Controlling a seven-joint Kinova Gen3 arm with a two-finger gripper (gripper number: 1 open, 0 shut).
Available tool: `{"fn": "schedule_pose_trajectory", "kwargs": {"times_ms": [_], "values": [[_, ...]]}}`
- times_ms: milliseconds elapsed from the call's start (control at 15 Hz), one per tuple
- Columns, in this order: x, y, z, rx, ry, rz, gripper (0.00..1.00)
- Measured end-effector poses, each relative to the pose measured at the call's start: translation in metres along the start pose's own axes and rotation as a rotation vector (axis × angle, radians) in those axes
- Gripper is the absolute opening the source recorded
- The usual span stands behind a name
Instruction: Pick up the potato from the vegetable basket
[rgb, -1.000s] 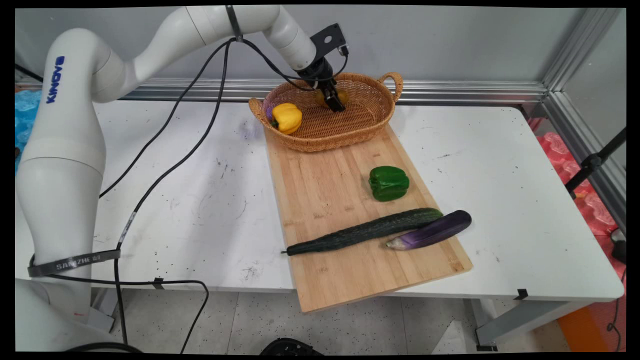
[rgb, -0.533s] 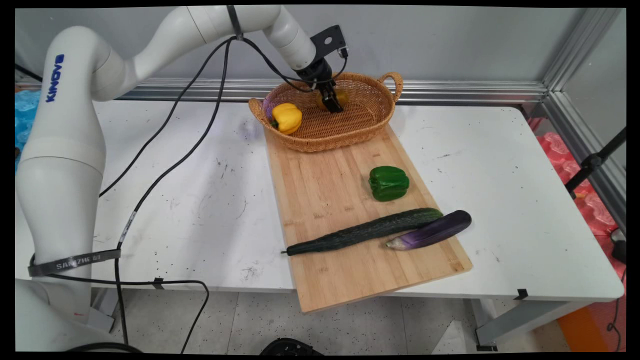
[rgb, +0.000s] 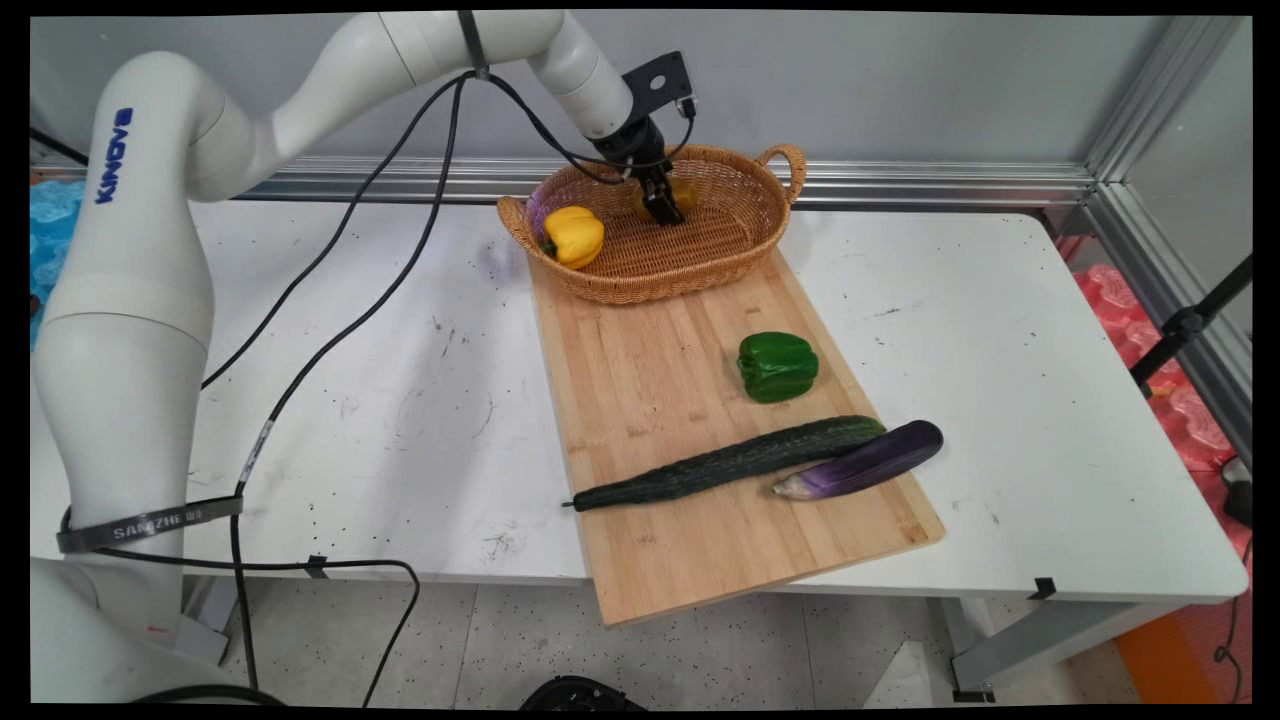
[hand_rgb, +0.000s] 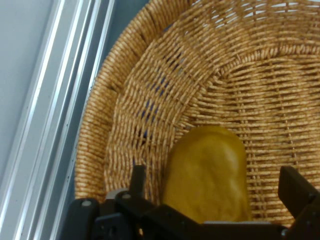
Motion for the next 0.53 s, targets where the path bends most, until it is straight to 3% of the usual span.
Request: {"fn": "schedule_pose_trajectory", "kwargs": {"times_ms": [400, 467, 533], "values": [[-0.0021, -0.0019, 0.0049, -0.015, -0.006, 0.001, 1.0], [-0.0025, -0.0019, 0.0054, -0.018, -0.006, 0.0, 0.0], [-0.003, -0.0018, 0.0062, -0.023, -0.007, -0.001, 0.0]]}}
